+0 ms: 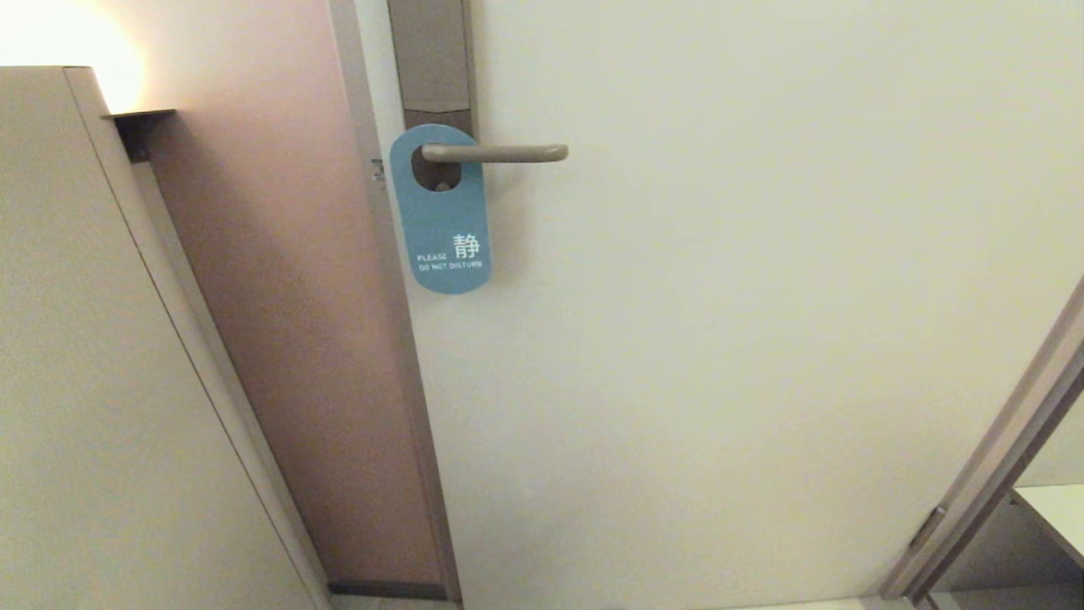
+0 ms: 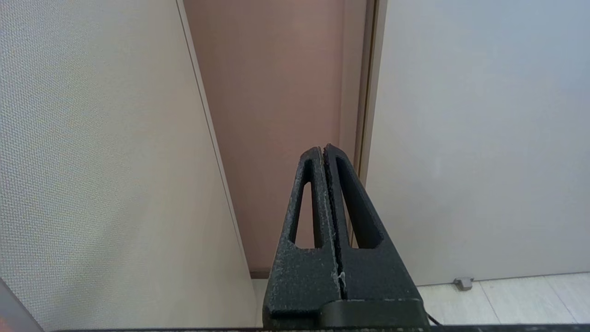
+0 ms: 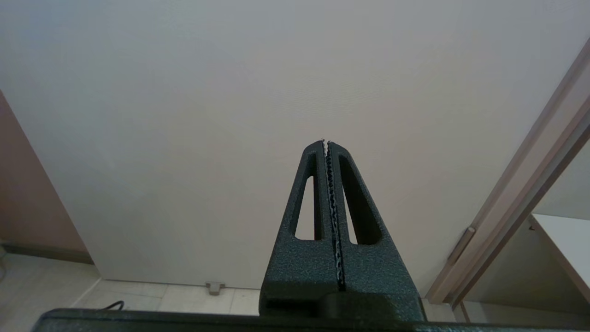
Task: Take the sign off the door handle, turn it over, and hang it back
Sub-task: Take down the sign
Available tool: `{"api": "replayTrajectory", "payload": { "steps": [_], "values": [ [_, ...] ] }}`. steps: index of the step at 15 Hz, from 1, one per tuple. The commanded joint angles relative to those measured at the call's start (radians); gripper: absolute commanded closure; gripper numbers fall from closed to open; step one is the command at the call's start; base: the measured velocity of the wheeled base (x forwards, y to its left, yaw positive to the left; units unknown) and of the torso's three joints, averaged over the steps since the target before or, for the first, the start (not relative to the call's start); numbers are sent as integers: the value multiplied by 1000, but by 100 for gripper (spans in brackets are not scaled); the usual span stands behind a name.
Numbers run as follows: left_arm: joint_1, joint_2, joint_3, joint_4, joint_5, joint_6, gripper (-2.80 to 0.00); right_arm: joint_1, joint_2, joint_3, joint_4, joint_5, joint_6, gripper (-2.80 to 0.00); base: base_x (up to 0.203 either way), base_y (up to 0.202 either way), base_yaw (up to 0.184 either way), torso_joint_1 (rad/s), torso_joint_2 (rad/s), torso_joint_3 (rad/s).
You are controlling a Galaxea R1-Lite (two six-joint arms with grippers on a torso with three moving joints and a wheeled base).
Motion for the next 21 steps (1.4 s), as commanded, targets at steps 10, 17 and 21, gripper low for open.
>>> {"api": "replayTrajectory", "payload": {
  "steps": [10, 17, 21],
  "values": [
    [0, 0, 0, 0, 0, 0, 0, 1, 1, 0, 0, 1, -1, 0, 0, 0, 0, 0, 0, 0],
    [0, 0, 0, 0, 0, 0, 0, 1, 1, 0, 0, 2, 0, 0, 0, 0, 0, 0, 0, 0],
    [0, 0, 0, 0, 0, 6, 0, 1, 2, 0, 0, 2, -1, 0, 0, 0, 0, 0, 0, 0]
  ]
}}
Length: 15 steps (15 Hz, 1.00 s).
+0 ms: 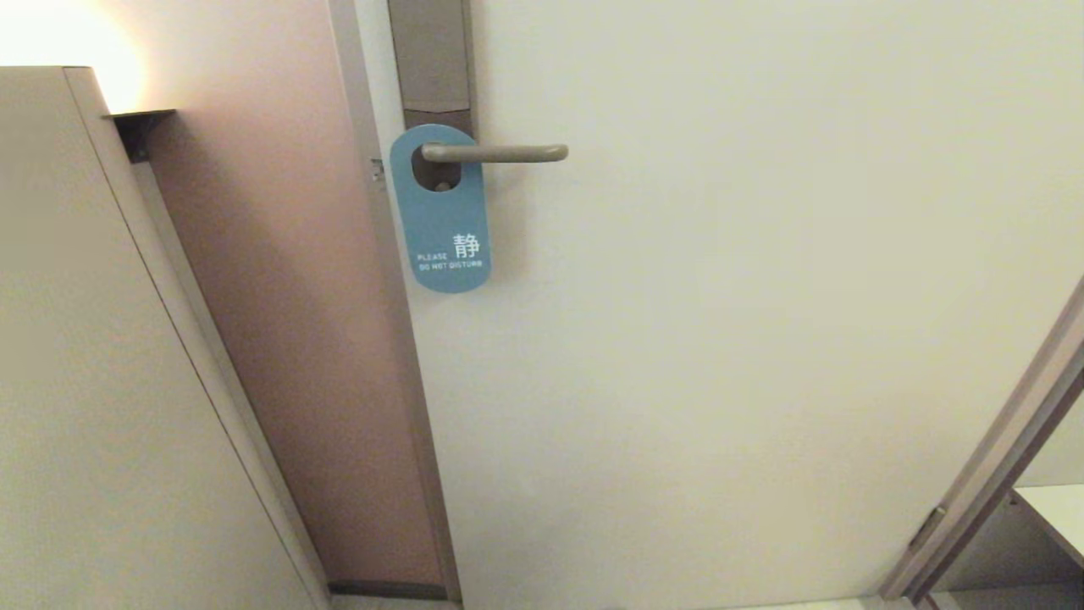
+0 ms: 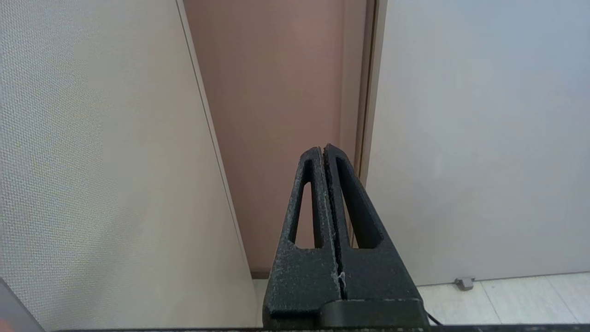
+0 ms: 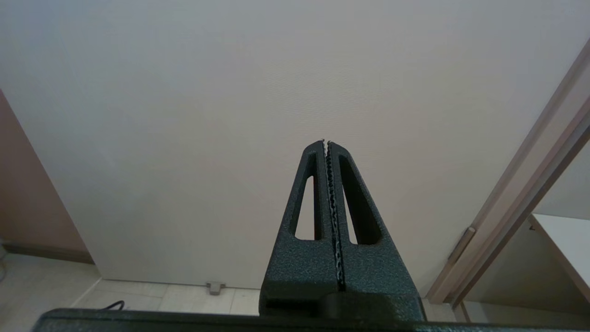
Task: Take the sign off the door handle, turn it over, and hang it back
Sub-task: Take down the sign
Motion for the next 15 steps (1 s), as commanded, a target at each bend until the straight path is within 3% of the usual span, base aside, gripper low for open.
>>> {"api": "replayTrajectory", "payload": {
  "steps": [1, 8, 11, 15],
  "values": [
    [0, 0, 0, -1, 0, 2, 0, 0, 2, 0, 0, 1, -1, 0, 0, 0, 0, 0, 0, 0],
    [1, 0, -20, -2, -16, 45, 0, 0, 2, 0, 0, 1, 0, 0, 0, 0, 0, 0, 0, 0],
    [-1, 20, -102, 7, -93, 40, 0, 0, 3, 0, 0, 0, 0, 0, 0, 0, 0, 0, 0, 0],
    [-15, 215, -228, -3, -109, 6, 0, 0, 2, 0, 0, 1, 0, 0, 0, 0, 0, 0, 0, 0]
  ]
}}
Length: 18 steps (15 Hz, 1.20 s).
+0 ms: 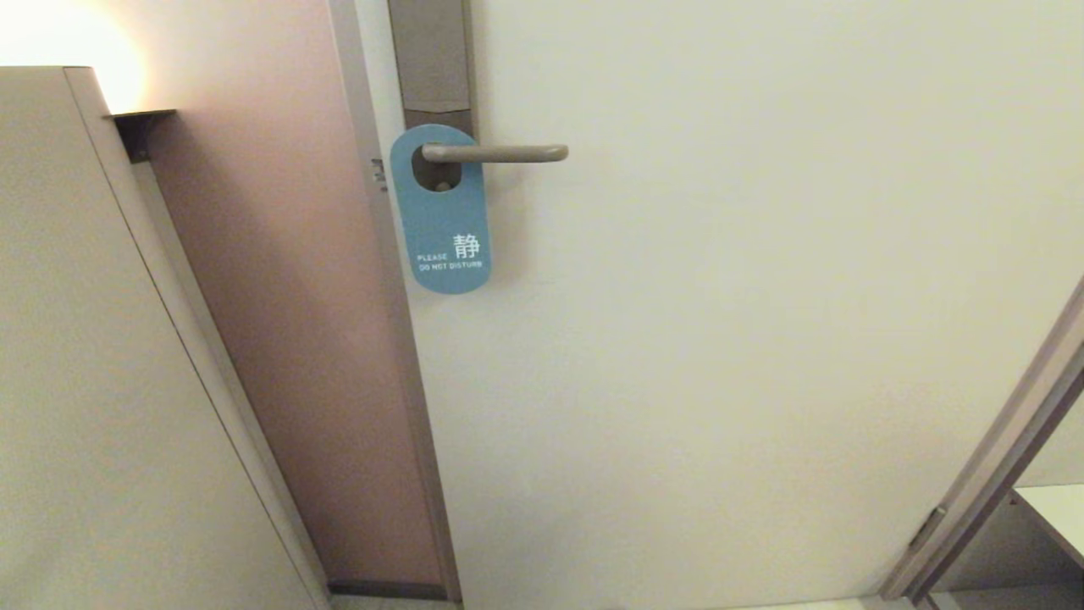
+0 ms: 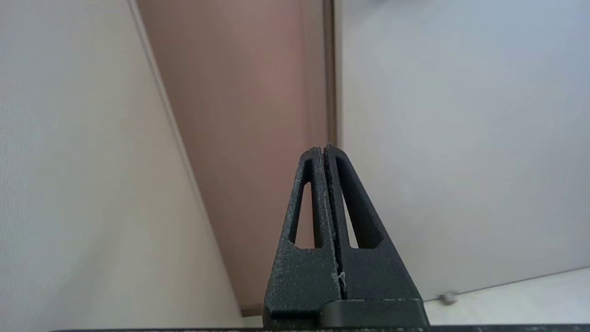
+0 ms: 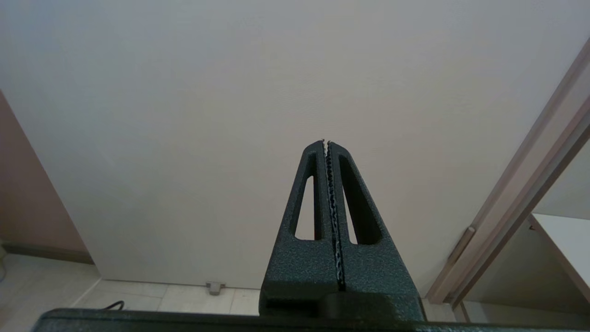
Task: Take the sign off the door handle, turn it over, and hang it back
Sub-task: Take down the sign
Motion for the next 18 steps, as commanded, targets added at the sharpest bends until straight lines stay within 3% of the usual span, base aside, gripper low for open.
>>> {"api": "replayTrajectory", "payload": {
  "steps": [1, 6, 9, 13, 18],
  "values": [
    [-28, 178, -102, -5, -1, -27, 0, 0, 2, 0, 0, 0, -1, 0, 0, 0, 0, 0, 0, 0],
    [-108, 449, -303, -11, -6, -96, 0, 0, 2, 0, 0, 1, -1, 0, 0, 0, 0, 0, 0, 0],
    [-132, 608, -365, -82, -32, -149, 0, 0, 1, 0, 0, 1, 0, 0, 0, 0, 0, 0, 0, 0],
    [-135, 827, -449, -194, -104, -213, 0, 0, 2, 0, 0, 1, 0, 0, 0, 0, 0, 0, 0, 0],
    [-120, 1007, -503, -319, -252, -279, 0, 0, 1, 0, 0, 1, 0, 0, 0, 0, 0, 0, 0, 0]
  ]
}}
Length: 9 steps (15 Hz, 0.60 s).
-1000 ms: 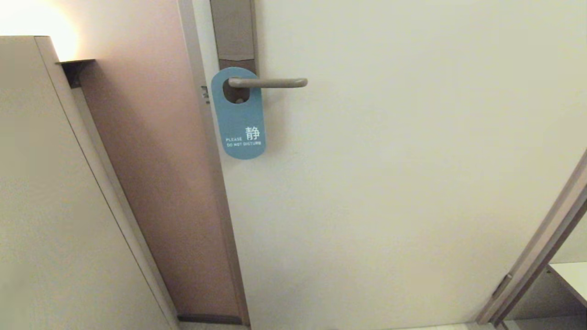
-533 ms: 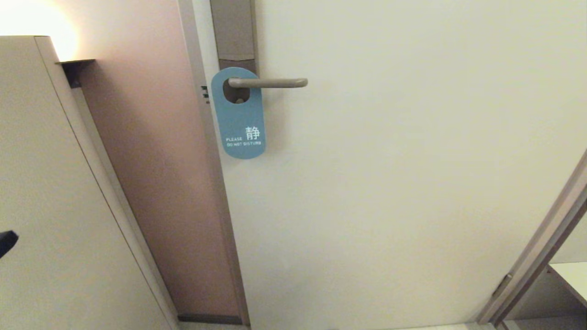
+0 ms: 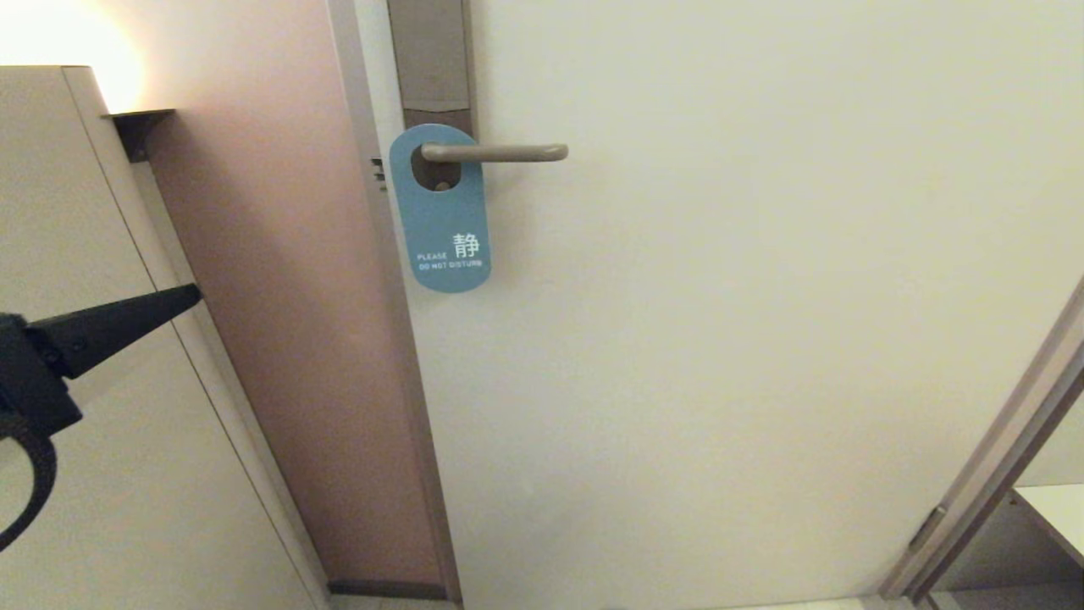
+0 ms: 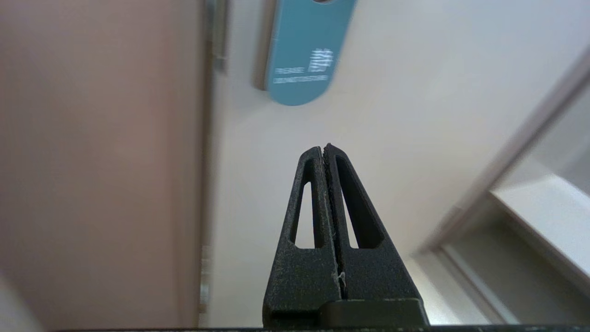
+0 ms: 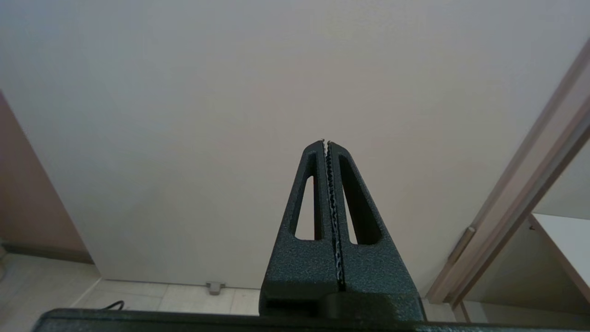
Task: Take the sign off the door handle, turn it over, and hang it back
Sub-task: Take down the sign
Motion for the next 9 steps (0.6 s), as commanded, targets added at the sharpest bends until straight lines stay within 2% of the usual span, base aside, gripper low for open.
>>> {"api": "replayTrajectory", "payload": {
  "steps": [1, 3, 6, 9],
  "values": [
    [22, 108, -9, -20, -64, -4, 0, 0, 0, 0, 0, -1, -1, 0, 0, 0, 0, 0, 0, 0],
    [60, 154, -11, -60, -154, -5, 0, 0, 0, 0, 0, -1, -2, 0, 0, 0, 0, 0, 0, 0],
    [87, 226, -13, -126, -249, -6, 0, 0, 0, 0, 0, 1, 0, 0, 0, 0, 0, 0, 0, 0],
    [88, 307, -50, -151, -294, -5, 0, -1, 0, 0, 0, 1, 0, 0, 0, 0, 0, 0, 0, 0]
  ]
}}
